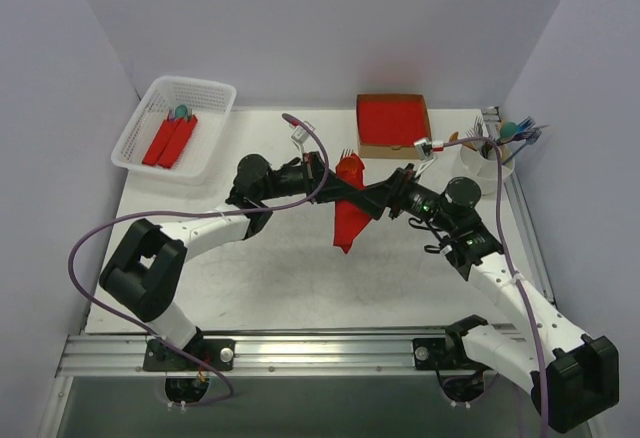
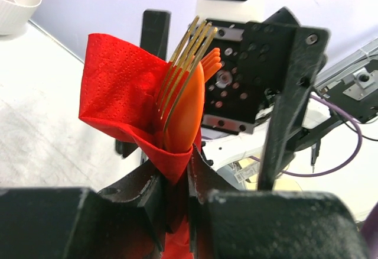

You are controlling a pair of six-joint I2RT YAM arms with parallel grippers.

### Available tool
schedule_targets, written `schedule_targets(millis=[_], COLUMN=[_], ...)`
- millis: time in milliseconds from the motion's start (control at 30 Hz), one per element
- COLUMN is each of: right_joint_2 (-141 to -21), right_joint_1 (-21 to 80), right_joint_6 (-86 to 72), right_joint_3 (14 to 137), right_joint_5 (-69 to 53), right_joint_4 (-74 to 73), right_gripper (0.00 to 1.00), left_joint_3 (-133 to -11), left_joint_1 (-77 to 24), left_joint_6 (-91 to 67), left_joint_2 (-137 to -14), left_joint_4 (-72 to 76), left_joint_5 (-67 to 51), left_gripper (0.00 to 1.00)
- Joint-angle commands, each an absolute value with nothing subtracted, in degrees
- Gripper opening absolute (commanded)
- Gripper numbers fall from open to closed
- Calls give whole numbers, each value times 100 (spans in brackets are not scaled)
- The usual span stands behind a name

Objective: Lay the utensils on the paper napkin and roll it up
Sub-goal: Roll the napkin.

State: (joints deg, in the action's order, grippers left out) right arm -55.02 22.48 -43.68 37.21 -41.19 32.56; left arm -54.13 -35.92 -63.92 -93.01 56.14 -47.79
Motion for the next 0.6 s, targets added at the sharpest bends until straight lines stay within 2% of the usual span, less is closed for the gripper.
schedule_targets(millis=[0, 400, 567], right_joint_2=[-5379, -5669, -5730], right_joint_1=[2250, 2812, 2892], right_joint_6=[-4430, -4544, -4588], right_joint_3=[3621, 3568, 3533], right_joint_5=[-4368, -4254, -4210], right_joint_4=[3788, 4324, 4368], right_gripper=[100, 98, 79], left_joint_3=[-5748, -5924, -5915], left_joint_1=[-3577, -3586, -3586], left_joint_6=[-6705, -7040, -7251], left_joint_2=[-9237, -9220, -9281], left_joint_4=[6196, 6363, 6644], left_joint_5=[-4852, -4764, -4702], left_gripper=[2, 3, 3])
